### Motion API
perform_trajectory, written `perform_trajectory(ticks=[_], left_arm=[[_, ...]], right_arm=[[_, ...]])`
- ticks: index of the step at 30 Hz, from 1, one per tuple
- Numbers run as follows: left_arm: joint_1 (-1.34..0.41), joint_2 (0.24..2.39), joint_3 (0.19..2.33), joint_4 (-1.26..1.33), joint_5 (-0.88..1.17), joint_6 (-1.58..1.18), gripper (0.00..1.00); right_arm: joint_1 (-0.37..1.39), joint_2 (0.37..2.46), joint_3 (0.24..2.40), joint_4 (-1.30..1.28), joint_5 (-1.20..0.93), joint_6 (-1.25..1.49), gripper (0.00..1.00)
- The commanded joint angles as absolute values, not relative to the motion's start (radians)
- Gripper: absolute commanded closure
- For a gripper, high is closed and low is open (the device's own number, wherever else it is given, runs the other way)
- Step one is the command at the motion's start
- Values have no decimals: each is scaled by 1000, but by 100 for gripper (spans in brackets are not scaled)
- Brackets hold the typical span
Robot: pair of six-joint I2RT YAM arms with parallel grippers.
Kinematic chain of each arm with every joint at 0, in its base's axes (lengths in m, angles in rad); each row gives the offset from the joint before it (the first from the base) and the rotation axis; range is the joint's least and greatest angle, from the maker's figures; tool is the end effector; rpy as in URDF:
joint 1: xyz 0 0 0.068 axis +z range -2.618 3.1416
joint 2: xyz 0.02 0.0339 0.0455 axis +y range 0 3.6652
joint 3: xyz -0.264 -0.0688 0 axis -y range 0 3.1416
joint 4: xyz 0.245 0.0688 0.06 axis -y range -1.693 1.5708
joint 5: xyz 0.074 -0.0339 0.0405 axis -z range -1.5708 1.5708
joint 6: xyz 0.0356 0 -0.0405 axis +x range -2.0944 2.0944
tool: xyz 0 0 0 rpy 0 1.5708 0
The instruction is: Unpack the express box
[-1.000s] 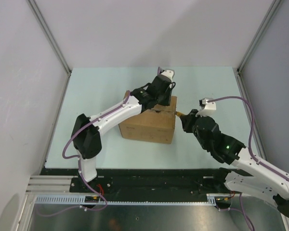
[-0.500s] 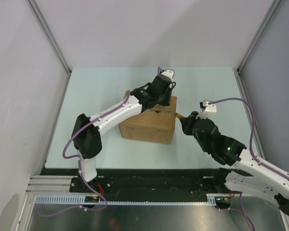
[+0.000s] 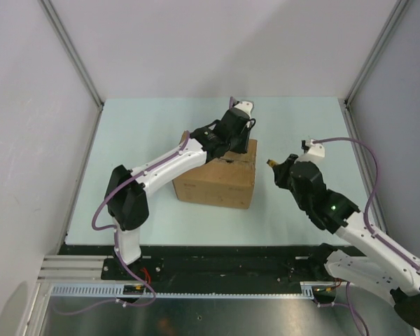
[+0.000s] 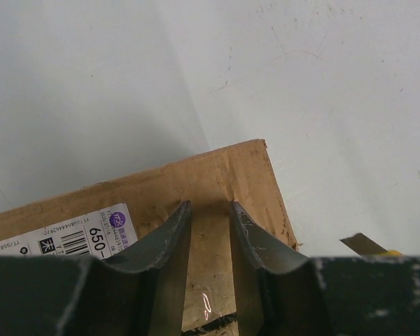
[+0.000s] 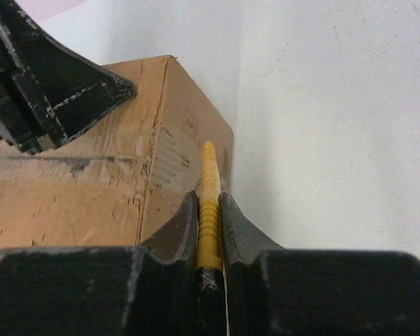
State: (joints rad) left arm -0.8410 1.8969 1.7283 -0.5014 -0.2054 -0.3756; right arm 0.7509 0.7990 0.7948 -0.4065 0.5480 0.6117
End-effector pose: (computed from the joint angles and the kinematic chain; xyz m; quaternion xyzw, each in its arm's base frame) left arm 0.2998 -0.3242 0.3140 0.1631 0.8817 -0.1717 0.4081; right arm 0.1419 0.1071 0.3200 0.0919 0.8136 0.1565 0.5524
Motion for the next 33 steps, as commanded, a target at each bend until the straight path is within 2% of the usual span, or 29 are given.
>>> perform_trajectory(ticks=[1, 8, 12, 13, 14, 15, 17, 20, 24, 29, 33], left_arm=[[-845, 1985, 1692, -695, -137, -391, 66], [-845, 1979, 1698, -693, -126, -385, 66], [-845, 1954, 1710, -690, -127, -370, 60], [-845, 1950, 1716, -692, -130, -364, 58], [-845, 1938, 1729, -692, -132, -354, 48], [-847, 1931, 1736, -692, -135, -348, 43], [-847, 1915, 1762, -690, -146, -327, 35], [-848, 1905, 1805, -686, -167, -305, 29], [-848, 1910, 1845, -687, -219, -281, 30], [-848, 1927, 1858, -687, -230, -268, 38], [-848, 1925, 1861, -686, -245, -265, 38]], right_arm=[[701, 838, 841, -281, 439, 626, 100], [680, 864, 859, -199, 382, 624, 100], [676, 891, 870, -183, 384, 632, 100], [676, 894, 870, -184, 383, 635, 100], [678, 899, 868, -187, 387, 637, 100], [678, 899, 870, -195, 388, 641, 100], [675, 907, 868, -202, 387, 640, 100], [675, 908, 870, -218, 397, 653, 100], [678, 902, 868, -224, 402, 658, 100], [687, 913, 868, -212, 393, 663, 100], [696, 922, 868, -210, 400, 672, 100]])
